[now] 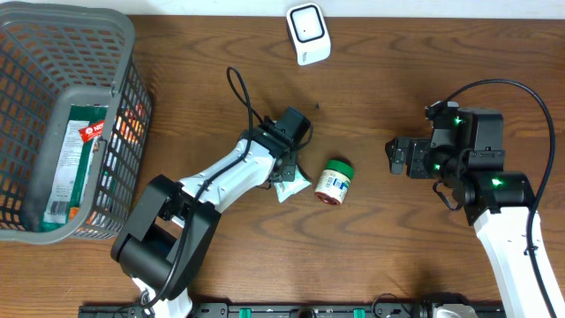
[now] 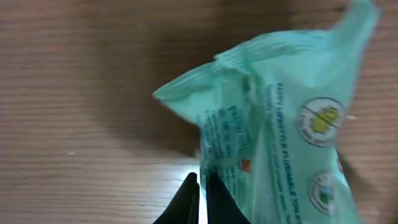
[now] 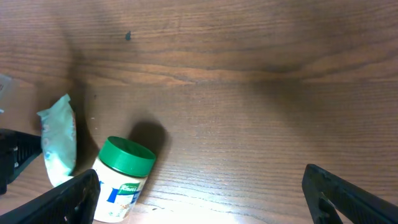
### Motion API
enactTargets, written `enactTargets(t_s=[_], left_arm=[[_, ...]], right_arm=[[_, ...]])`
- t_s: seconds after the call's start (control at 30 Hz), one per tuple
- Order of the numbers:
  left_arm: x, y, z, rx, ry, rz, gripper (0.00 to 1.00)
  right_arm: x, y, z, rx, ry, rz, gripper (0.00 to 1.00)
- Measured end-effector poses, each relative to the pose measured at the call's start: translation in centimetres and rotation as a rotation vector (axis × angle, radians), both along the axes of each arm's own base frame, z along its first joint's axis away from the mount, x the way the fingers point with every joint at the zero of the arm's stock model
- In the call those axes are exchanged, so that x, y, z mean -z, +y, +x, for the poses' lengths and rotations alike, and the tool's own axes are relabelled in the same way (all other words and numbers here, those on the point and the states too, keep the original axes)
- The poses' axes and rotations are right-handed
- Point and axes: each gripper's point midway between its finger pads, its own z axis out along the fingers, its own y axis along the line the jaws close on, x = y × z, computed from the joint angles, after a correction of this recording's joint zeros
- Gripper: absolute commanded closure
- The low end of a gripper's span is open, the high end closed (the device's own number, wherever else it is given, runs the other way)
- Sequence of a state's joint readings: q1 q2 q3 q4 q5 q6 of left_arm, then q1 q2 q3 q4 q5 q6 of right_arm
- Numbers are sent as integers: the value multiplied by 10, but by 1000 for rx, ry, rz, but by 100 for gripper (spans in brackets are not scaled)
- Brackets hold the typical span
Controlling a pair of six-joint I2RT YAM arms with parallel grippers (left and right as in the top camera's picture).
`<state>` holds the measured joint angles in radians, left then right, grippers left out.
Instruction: Scan the item barcode
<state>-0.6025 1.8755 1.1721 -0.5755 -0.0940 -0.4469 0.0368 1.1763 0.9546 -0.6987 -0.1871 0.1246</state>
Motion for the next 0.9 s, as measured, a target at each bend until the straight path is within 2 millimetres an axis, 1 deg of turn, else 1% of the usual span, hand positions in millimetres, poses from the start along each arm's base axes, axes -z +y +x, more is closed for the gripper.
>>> enactTargets(t_s=[0.13,0.2,0.3,0.4,0.47,0.5,0.53,0.63,0.9], left_arm=[[-4,7,5,-1,-32,41,92],[-12,9,8,4,-55,50,92],[-37,4,15,10,-113,12,92],[-68,-7,19,19,-167,-72,92],[-79,-17,19,34,-171,-130,92],[-80,-21,18,42,-163,-153,92],[-79,-25,16,50,-147,-171,92],[-64,-33,9,66,-85,-196,92],[-2,-36,-6,70,87,-161,92]], right_arm=[[0,0,0,0,0,0,1],[0,0,0,0,0,0,1],[0,0,0,0,0,0,1],[0,0,0,0,0,0,1],[0,0,0,0,0,0,1],[0,0,0,0,0,0,1],[0,0,0,0,0,0,1],[0,0,0,0,0,0,1],[0,0,0,0,0,0,1]])
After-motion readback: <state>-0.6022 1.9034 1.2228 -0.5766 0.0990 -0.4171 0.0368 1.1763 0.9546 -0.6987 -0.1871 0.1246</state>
